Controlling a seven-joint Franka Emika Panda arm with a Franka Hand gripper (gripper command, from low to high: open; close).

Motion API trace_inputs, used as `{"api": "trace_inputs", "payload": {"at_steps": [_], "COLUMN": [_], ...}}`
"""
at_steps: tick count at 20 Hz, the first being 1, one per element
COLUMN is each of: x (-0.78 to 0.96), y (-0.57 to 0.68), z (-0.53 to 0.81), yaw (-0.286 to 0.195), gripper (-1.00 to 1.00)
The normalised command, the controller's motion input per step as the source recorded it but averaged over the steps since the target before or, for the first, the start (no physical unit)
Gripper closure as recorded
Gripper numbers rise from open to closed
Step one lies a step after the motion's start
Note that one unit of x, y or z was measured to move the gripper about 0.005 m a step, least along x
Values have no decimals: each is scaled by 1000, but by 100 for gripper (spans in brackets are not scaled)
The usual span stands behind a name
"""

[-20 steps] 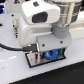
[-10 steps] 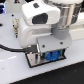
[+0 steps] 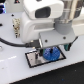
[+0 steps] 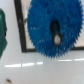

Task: Insert the blue gear onto the right peg, followed by the red gear

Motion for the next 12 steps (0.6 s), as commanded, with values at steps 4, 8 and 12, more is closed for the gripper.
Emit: {"api": "trace_inputs", "payload": {"at_steps": [4,8,12], "x": [-432,-518,-666], "y": [215,277,191], "z": [323,215,96], "yaw": [0,0,0], "gripper": [-100,-100,-100]}}
